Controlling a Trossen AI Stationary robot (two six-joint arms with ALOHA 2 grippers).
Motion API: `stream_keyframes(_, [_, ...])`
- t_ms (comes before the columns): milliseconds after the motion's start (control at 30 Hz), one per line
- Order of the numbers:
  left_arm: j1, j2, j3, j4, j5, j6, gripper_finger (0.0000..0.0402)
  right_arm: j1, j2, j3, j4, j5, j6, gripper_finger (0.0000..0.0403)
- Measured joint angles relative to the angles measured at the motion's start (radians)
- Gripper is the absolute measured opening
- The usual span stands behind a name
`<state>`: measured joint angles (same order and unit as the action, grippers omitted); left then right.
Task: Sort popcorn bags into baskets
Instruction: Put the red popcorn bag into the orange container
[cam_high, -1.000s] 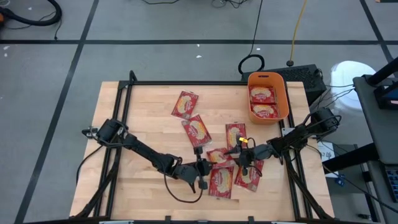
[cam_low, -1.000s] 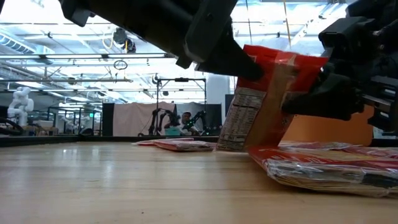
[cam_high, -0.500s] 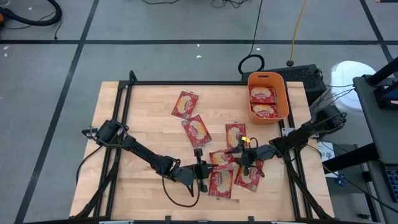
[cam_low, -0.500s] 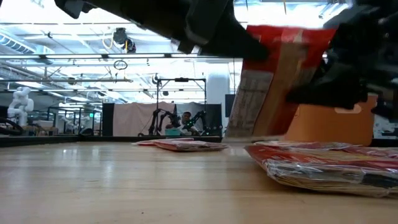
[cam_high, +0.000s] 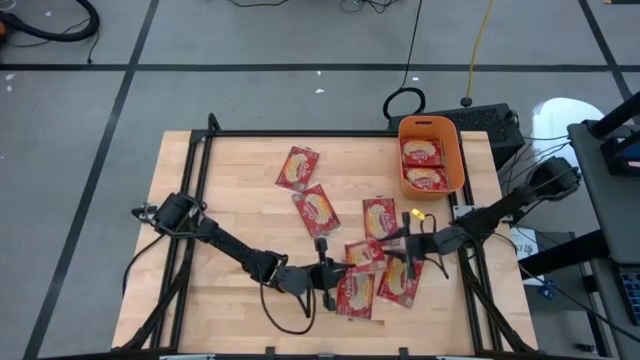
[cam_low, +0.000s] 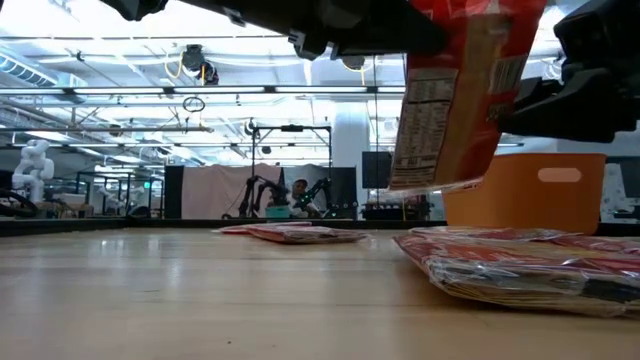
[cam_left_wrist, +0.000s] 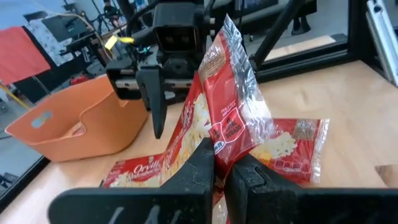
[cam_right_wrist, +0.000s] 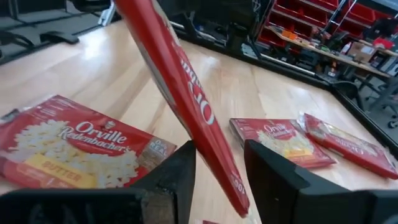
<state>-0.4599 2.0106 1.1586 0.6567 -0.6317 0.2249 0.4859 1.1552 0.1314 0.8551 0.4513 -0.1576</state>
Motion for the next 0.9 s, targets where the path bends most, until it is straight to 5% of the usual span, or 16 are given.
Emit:
stream_keyframes(300, [0.014, -0.001, 0.0, 0.054, 0.039, 0.022, 0.0014, 0.01, 0.007, 0.007, 0.105, -0.012, -0.011, 0.0176])
stream_keyframes(500, [0.016, -0.001, 0.0, 0.067, 0.056, 0.033, 0.0017, 0.017, 0.007, 0.036, 0.098, -0.114, -0.093, 0.0196])
stream_keyframes(900, [0.024, -0.001, 0.0, 0.116, 0.053, 0.055, 0.002, 0.017, 0.007, 0.095, -0.019, -0.112, -0.113, 0.01])
